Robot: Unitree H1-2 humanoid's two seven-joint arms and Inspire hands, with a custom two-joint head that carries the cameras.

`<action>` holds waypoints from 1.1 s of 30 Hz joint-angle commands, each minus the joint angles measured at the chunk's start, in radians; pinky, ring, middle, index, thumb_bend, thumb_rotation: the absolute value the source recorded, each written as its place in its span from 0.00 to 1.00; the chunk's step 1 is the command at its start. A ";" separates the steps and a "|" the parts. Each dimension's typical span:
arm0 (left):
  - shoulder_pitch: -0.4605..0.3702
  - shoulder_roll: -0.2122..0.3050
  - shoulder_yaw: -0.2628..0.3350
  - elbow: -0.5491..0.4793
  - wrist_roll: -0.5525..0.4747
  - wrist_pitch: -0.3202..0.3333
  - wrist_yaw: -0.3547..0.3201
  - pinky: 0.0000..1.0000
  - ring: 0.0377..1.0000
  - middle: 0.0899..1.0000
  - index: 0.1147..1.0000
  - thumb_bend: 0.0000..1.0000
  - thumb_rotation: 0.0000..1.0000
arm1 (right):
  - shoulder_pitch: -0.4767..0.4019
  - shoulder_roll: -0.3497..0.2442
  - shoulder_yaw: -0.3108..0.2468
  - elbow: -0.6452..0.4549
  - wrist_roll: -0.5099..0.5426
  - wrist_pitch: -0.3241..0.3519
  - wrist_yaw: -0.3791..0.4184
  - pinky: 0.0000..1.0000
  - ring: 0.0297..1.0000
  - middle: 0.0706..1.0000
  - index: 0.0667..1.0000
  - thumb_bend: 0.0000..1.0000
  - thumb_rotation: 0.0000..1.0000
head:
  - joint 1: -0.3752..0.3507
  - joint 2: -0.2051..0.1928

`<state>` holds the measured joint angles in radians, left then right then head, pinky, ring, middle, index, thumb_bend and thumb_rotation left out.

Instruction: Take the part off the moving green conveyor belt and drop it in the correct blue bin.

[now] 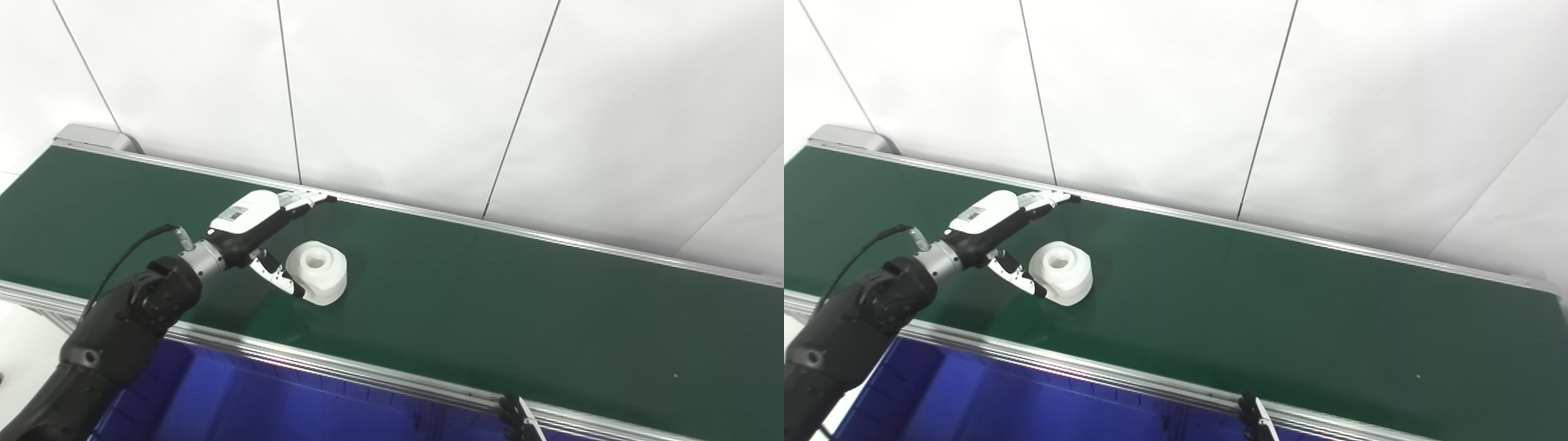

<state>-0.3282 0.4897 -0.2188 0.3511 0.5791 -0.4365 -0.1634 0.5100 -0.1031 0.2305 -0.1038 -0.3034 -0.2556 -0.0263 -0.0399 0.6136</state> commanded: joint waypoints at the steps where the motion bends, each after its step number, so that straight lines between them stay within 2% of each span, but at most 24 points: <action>1: -0.045 -0.003 -0.007 -0.010 0.004 -0.011 0.021 0.98 0.96 0.95 0.89 0.93 0.10 | 0.005 0.001 -0.002 -0.020 0.007 -0.061 -0.009 0.86 0.89 0.91 0.95 0.61 0.74 | 0.002 0.001; 4: -0.045 -0.014 -0.030 -0.016 0.006 0.021 -0.009 0.99 0.97 0.96 0.90 0.93 0.10 | 0.005 0.000 -0.001 -0.017 0.016 -0.070 -0.007 0.86 0.89 0.91 0.95 0.60 0.73 | 0.003 0.001; 9: -0.038 -0.043 -0.050 -0.006 -0.034 0.026 -0.047 0.98 0.98 0.97 0.91 0.93 0.06 | 0.010 0.002 0.000 -0.027 0.022 -0.057 -0.004 0.86 0.90 0.92 0.95 0.61 0.73 | 0.002 0.006; 12: -0.032 -0.072 -0.052 -0.001 -0.093 0.038 -0.082 0.97 0.98 0.97 0.92 0.92 0.07 | 0.013 0.002 0.000 -0.033 0.020 -0.056 -0.005 0.86 0.90 0.92 0.96 0.61 0.73 | 0.001 0.009; 15: -0.024 -0.104 -0.039 0.010 -0.162 0.058 -0.099 0.87 0.93 0.96 0.90 0.89 0.02 | 0.016 0.002 -0.001 -0.039 0.018 -0.050 -0.004 0.87 0.90 0.92 0.96 0.62 0.74 | 0.002 0.010; 16: -0.024 -0.118 -0.033 0.027 -0.195 0.044 -0.098 0.86 0.92 0.95 0.90 0.88 0.02 | 0.017 0.002 -0.001 -0.040 0.020 -0.048 -0.004 0.87 0.90 0.92 0.96 0.62 0.74 | 0.003 0.011; 18: -0.023 -0.137 -0.025 0.051 -0.238 0.018 -0.093 0.83 0.88 0.91 0.87 0.84 0.00 | 0.017 0.001 -0.002 -0.039 0.024 -0.050 -0.003 0.86 0.90 0.92 0.96 0.62 0.74 | 0.004 0.012; 19: -0.026 -0.145 -0.032 0.068 -0.250 -0.006 -0.069 0.75 0.79 0.82 0.80 0.79 0.00 | 0.018 0.001 -0.002 -0.039 0.025 -0.053 -0.003 0.86 0.90 0.92 0.96 0.62 0.74 | 0.005 0.013; 21: -0.030 -0.151 -0.052 0.090 -0.256 -0.029 -0.027 0.67 0.71 0.73 0.74 0.75 0.00 | 0.018 0.001 -0.002 -0.040 0.026 -0.055 -0.003 0.86 0.90 0.91 0.96 0.61 0.73 | 0.006 0.014; 22: -0.032 -0.152 -0.062 0.098 -0.257 -0.033 -0.010 0.59 0.61 0.55 0.58 0.61 0.00 | 0.019 0.001 -0.002 -0.041 0.026 -0.055 -0.003 0.86 0.90 0.92 0.96 0.61 0.73 | 0.005 0.014; 24: -0.036 -0.151 -0.079 0.105 -0.252 -0.033 0.006 0.53 0.54 0.45 0.49 0.54 0.00 | 0.019 0.002 -0.001 -0.043 0.029 -0.053 -0.002 0.86 0.90 0.92 0.96 0.61 0.73 | 0.005 0.015; 25: -0.038 -0.148 -0.089 0.108 -0.245 -0.033 0.013 0.50 0.47 0.44 0.46 0.52 0.00 | 0.020 0.003 -0.001 -0.044 0.029 -0.051 -0.003 0.86 0.90 0.92 0.96 0.61 0.73 | 0.005 0.015; 27: -0.043 -0.141 -0.106 0.110 -0.214 -0.033 0.027 0.47 0.43 0.45 0.44 0.50 0.00 | 0.020 0.005 -0.001 -0.043 0.026 -0.052 -0.006 0.86 0.90 0.92 0.96 0.61 0.73 | 0.007 0.015; 33: -0.046 -0.095 -0.121 0.047 -0.097 -0.010 -0.002 0.46 0.40 0.46 0.44 0.50 0.00 | 0.018 0.004 0.001 -0.040 0.026 -0.059 -0.005 0.87 0.90 0.92 0.96 0.61 0.74 | 0.008 0.017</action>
<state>-0.3406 0.3539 -0.3490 0.4315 0.4563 -0.4475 -0.1648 0.5211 -0.1022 0.2313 -0.1121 -0.2852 -0.2567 -0.0264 -0.0337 0.6320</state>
